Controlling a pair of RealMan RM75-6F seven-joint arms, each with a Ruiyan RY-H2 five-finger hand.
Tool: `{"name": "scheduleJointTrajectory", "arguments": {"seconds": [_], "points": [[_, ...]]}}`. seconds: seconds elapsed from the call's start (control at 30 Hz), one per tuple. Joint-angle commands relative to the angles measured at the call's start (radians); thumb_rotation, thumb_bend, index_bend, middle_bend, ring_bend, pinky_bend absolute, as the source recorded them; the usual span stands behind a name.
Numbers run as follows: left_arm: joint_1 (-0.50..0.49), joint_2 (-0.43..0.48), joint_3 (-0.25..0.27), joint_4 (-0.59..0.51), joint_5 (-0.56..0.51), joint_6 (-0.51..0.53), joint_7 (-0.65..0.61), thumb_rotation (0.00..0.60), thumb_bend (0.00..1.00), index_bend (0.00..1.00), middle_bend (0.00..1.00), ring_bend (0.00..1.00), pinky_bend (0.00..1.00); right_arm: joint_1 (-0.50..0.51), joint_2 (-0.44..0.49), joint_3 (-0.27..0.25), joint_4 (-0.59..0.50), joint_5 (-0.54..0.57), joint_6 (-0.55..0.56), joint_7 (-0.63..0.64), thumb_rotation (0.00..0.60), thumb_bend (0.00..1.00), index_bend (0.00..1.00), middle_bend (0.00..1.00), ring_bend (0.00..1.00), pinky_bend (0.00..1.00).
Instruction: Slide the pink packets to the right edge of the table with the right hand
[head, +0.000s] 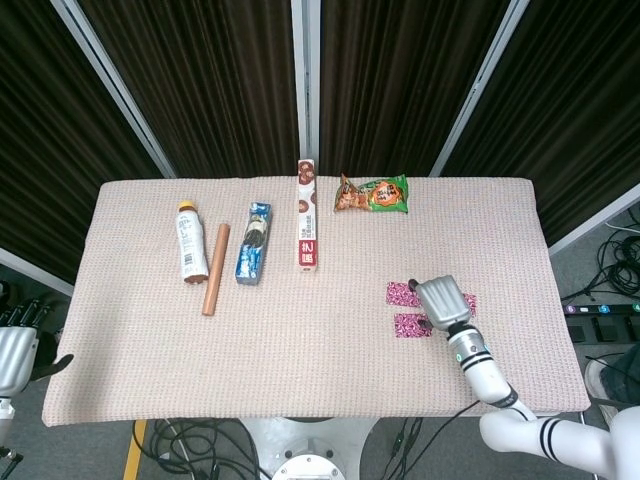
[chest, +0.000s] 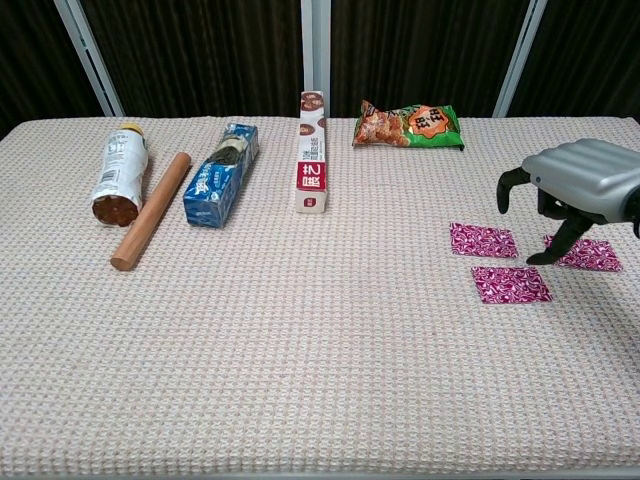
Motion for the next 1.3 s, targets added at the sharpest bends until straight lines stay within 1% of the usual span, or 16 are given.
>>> {"name": "scheduleJointTrajectory", "arguments": {"seconds": [0.03,0.27,0.47,0.67,0.9,1.13,1.3], "points": [[-0.001,0.000,-0.002,0.007,-0.005,-0.005,-0.006,0.600,0.02,0.28,0.28,0.20,0.26,0.006,-0.080,0.042,0.068,0.057,0.015,-0.043,0.534,0.00,0.40,1.00,1.00,1.00],[-0.002,0.006,-0.005,0.026,-0.012,-0.012,-0.034,0.600,0.03,0.28,0.28,0.20,0.26,0.010,-0.192,0.089,0.180,0.134,0.022,-0.096,0.538,0.00,0.40,1.00,1.00,1.00],[0.000,0.014,-0.008,0.041,-0.017,-0.011,-0.058,0.600,0.03,0.28,0.28,0.20,0.26,0.019,-0.246,0.127,0.246,0.167,0.018,-0.108,0.536,0.00,0.40,1.00,1.00,1.00],[0.001,0.017,-0.009,0.050,-0.018,-0.012,-0.070,0.600,0.03,0.28,0.28,0.20,0.26,0.024,-0.267,0.145,0.267,0.197,-0.005,-0.127,0.537,0.00,0.40,1.00,1.00,1.00],[0.002,0.015,-0.009,0.050,-0.015,-0.007,-0.071,0.600,0.03,0.28,0.28,0.20,0.26,0.026,-0.274,0.151,0.273,0.212,-0.029,-0.138,0.530,0.00,0.38,1.00,1.00,1.00],[0.002,0.014,-0.009,0.051,-0.016,-0.009,-0.069,0.600,0.02,0.28,0.28,0.20,0.26,0.028,-0.276,0.158,0.276,0.221,-0.041,-0.140,0.503,0.00,0.37,1.00,1.00,1.00],[0.001,0.013,-0.010,0.054,-0.019,-0.012,-0.070,0.600,0.02,0.28,0.28,0.20,0.26,0.031,-0.281,0.162,0.287,0.232,-0.050,-0.149,0.458,0.00,0.37,1.00,1.00,1.00]]}}
